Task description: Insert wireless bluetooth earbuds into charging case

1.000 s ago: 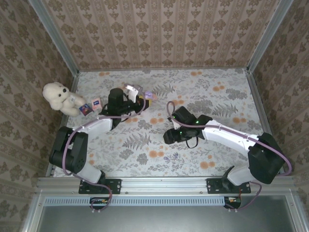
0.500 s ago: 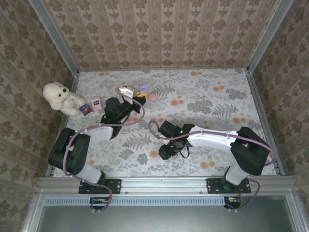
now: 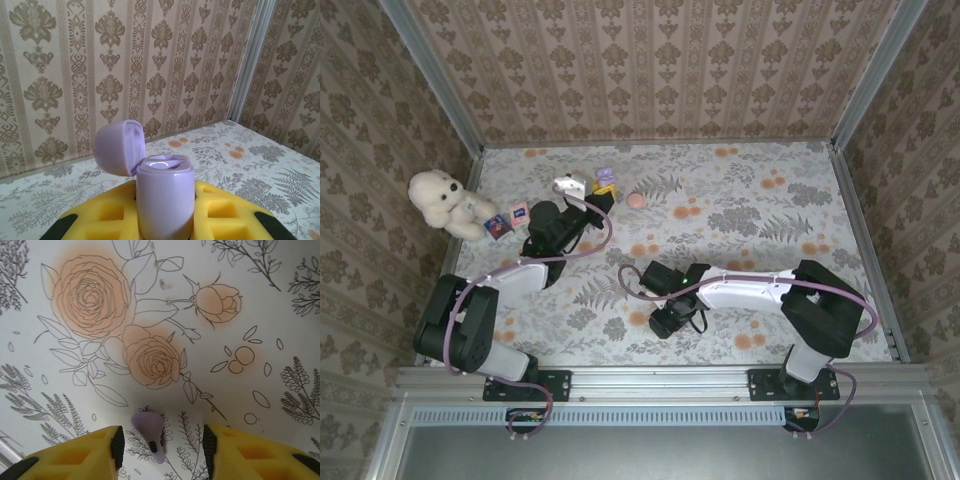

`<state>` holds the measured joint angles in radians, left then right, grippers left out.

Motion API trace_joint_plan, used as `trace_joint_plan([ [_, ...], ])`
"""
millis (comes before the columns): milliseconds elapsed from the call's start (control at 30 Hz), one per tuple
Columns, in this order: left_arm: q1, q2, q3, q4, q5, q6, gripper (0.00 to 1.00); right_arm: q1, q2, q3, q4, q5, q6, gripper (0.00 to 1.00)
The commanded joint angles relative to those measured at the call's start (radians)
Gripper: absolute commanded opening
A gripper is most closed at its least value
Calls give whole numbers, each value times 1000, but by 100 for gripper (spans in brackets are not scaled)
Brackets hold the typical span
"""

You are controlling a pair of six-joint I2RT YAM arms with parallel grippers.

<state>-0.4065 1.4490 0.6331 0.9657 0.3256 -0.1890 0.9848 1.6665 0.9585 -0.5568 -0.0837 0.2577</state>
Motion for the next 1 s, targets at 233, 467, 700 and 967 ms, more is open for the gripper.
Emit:
trace_joint_plan([
  [233, 15, -48, -7, -27, -1, -15, 0, 43, 77, 67, -51, 75, -32, 45],
  [467, 20, -50, -9, -28, 7, -20, 0, 57, 89, 68, -64, 93, -28, 44],
  [700, 20, -50, -7, -28, 11, -23, 0, 61, 82, 62, -71, 101, -21, 41],
  [967, 20, -53, -7, -29, 13, -24, 0, 64, 75, 56, -74, 104, -15, 37],
])
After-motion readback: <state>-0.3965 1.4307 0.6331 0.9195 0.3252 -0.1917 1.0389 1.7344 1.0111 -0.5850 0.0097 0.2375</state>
